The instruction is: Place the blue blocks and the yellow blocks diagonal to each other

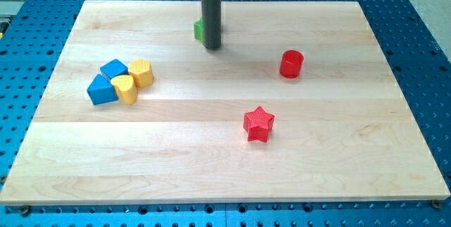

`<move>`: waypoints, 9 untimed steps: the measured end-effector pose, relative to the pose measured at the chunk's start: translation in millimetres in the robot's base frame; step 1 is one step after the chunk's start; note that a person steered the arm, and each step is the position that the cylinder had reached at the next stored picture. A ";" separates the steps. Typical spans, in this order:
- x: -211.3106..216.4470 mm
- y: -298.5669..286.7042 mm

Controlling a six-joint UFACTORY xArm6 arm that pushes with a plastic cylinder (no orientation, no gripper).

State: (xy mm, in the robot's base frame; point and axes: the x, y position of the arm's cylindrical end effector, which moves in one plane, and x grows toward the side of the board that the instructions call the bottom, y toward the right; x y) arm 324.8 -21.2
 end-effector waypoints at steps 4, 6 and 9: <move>60.6 -35.0; 51.1 -102.9; 165.7 -145.9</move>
State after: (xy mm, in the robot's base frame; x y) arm 490.5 -167.1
